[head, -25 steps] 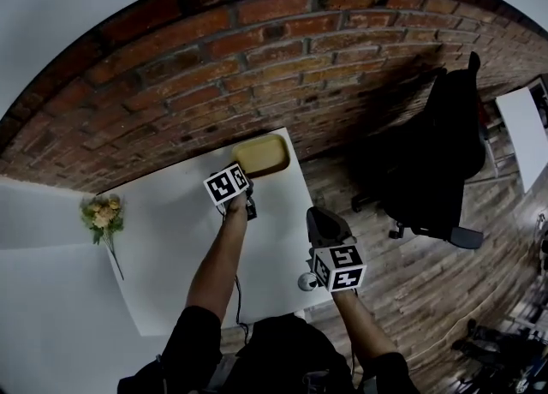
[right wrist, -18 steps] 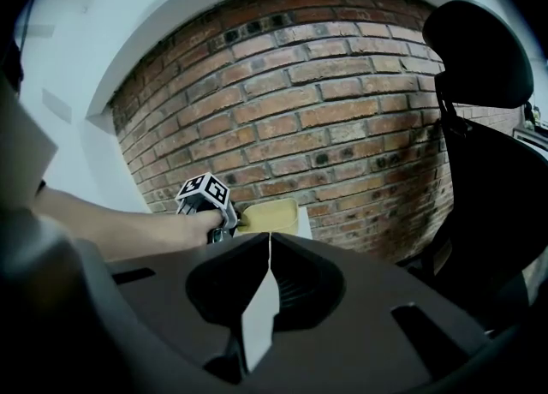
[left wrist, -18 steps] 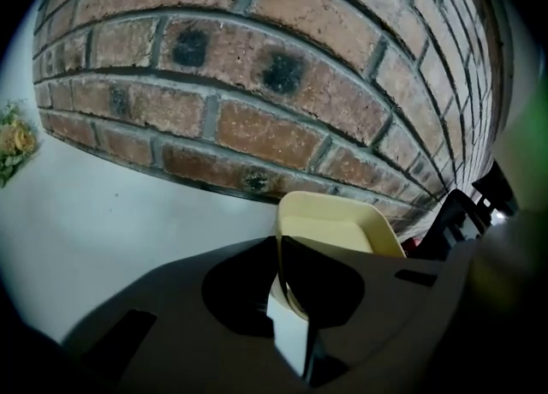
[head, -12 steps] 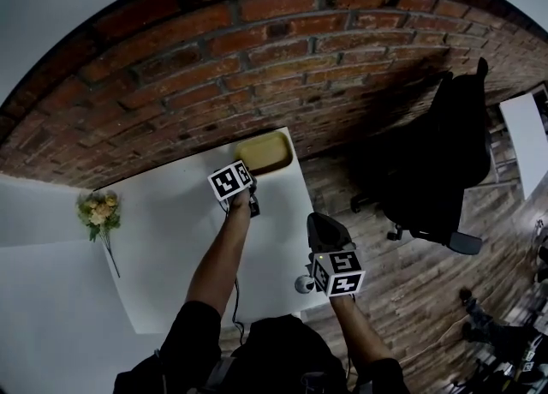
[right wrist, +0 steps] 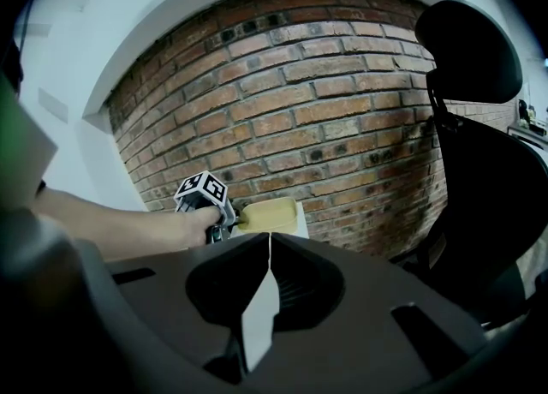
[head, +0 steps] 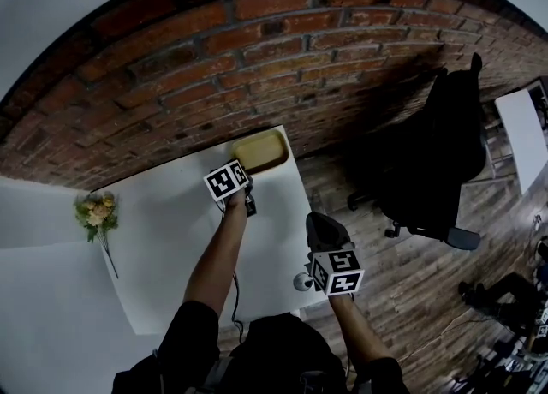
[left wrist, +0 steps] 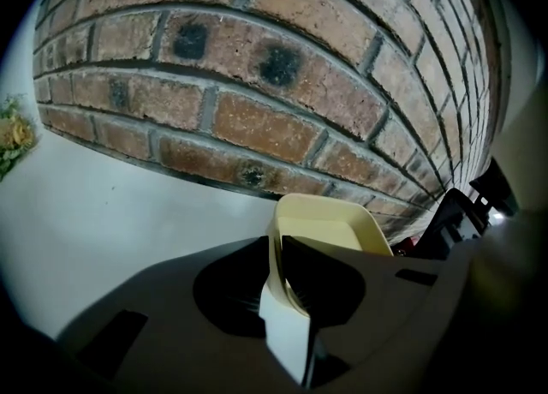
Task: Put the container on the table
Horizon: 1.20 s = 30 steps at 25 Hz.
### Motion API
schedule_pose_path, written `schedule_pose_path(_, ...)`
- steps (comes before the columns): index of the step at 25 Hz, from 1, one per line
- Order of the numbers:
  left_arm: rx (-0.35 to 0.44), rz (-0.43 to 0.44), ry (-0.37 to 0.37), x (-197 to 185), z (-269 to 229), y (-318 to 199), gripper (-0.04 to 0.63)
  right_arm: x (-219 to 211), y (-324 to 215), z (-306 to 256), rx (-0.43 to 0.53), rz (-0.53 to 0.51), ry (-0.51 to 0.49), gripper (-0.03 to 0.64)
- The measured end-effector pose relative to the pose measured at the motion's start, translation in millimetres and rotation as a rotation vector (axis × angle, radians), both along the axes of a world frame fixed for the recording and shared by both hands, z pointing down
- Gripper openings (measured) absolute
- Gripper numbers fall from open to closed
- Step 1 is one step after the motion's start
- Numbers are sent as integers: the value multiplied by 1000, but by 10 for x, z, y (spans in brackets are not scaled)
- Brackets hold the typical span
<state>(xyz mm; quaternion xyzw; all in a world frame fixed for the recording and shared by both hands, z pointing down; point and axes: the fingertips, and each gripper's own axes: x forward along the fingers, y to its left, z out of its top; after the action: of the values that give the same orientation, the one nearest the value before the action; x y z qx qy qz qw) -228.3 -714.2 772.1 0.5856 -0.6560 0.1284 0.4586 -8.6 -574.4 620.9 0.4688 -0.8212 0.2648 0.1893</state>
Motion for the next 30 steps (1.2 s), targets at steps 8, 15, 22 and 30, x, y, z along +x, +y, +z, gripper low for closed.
schedule_pose_path(8,97,38,-45,-61,-339,73,57,-8,80,-90,37,12,-8,25)
schedule_pose_path(15,247,121,-110,52,-873,358,48,6,246,-320,99,2,-31,23)
schedule_pose_path(22,322,168,-168,159,-1426,883,20,141,511,-585,155,-11,-48,23)
schedule_pose_path(30,434,238,-236,422,-2037,1596,20,328,934,-887,214,-17,-85,23)
